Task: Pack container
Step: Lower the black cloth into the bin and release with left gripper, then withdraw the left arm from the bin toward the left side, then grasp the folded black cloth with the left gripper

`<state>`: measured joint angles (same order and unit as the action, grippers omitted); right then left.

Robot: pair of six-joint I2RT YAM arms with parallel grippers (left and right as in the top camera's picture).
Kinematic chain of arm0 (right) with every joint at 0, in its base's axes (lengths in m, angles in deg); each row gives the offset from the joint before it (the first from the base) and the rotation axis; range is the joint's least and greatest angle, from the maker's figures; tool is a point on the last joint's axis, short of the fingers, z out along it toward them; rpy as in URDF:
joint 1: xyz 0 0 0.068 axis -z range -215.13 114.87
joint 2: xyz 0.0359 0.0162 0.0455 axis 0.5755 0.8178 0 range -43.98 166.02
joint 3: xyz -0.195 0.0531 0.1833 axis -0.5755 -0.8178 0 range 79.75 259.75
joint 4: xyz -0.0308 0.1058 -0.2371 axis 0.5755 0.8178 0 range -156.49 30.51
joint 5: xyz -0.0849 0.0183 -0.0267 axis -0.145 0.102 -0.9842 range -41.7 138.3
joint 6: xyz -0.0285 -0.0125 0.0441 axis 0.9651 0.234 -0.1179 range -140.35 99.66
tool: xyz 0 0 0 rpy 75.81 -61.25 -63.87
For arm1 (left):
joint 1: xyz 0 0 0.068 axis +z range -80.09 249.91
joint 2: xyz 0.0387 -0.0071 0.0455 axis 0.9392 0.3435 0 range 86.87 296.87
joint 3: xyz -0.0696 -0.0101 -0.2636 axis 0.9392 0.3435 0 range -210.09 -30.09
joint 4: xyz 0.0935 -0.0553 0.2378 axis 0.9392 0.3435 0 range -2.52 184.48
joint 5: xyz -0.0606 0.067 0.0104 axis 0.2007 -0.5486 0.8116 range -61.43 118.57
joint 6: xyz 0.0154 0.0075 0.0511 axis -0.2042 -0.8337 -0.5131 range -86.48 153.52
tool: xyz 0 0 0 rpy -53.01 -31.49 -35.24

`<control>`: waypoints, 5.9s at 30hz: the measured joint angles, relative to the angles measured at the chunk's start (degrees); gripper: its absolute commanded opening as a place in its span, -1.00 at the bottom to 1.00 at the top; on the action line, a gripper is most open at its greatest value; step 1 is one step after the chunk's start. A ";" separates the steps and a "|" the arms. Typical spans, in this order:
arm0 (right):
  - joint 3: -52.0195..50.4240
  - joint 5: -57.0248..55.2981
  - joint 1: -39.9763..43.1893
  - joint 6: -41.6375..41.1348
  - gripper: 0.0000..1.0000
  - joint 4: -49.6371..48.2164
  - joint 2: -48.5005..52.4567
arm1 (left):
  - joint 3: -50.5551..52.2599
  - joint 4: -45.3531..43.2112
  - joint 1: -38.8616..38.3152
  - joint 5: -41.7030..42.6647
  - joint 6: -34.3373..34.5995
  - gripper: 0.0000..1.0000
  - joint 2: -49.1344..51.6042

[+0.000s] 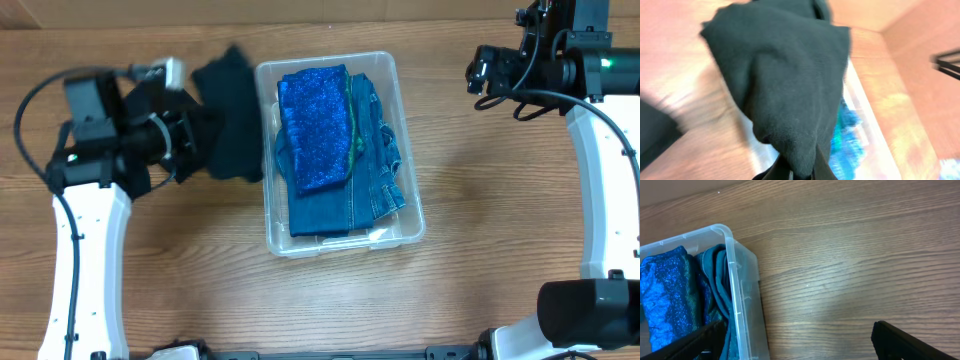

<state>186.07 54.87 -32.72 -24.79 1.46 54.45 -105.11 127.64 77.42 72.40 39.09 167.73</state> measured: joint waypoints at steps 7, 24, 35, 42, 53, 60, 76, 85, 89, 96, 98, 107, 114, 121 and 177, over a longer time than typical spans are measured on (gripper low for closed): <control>0.00 0.00 0.02 -0.02 0.96 0.22 0.00 | -4.35 1.64 -14.38 -0.33 -0.15 -0.92 0.20; 0.00 0.02 0.00 -0.02 0.96 0.26 0.00 | -4.57 11.04 -29.55 -5.40 -12.48 -0.92 20.46; 0.00 -0.02 0.00 -0.04 0.97 0.24 0.00 | -4.59 11.41 -30.42 -10.19 -18.93 0.20 24.39; 0.00 0.00 0.00 -0.02 0.98 0.24 0.00 | -8.22 13.62 -30.77 -12.90 -19.19 1.00 24.39; 0.00 -0.02 0.02 0.00 0.99 0.20 0.00 | -22.77 18.05 -31.74 -17.66 -19.06 -0.01 23.71; 0.00 0.00 0.00 -0.02 0.99 0.22 0.00 | -17.94 15.89 -35.41 -19.28 -17.97 -0.92 23.74; 0.00 -1.29 0.00 -0.02 1.00 0.15 0.00 | 2.01 -1.29 -37.07 -25.66 -12.98 -0.20 23.93; 0.00 -2.16 5.97 -1.99 1.00 0.52 0.00 | -11.98 11.08 -36.87 -34.93 -11.93 1.00 23.82; 0.00 -2.49 11.98 -2.47 1.00 1.55 0.00 | -23.54 15.65 -33.66 -40.92 -9.94 1.00 21.42; 0.00 -2.51 16.37 -2.82 1.00 1.75 0.00 | -30.97 21.57 -13.75 -44.06 2.08 1.00 14.27; 0.00 -2.47 16.63 -2.82 1.00 1.73 0.00 | -31.10 24.28 -5.25 -44.50 6.21 0.99 13.40; 0.00 -2.45 16.63 -2.82 1.00 1.75 0.00 | -27.17 26.03 24.22 -38.93 16.76 1.00 14.01; 0.00 -2.27 16.63 -2.84 1.00 1.75 0.00 | -11.28 12.81 32.00 -37.70 15.26 1.00 14.08; 0.00 -2.08 16.61 -2.84 1.00 1.68 0.00 | 1.36 -0.46 38.16 -31.04 3.56 1.00 14.38; 0.00 -2.03 16.61 -2.82 1.00 4.68 0.00 | 0.39 -12.81 32.70 0.94 -13.18 -0.92 41.72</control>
<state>186.07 52.84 -16.10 -27.61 6.13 54.45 -104.72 114.83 110.12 73.34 25.91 209.45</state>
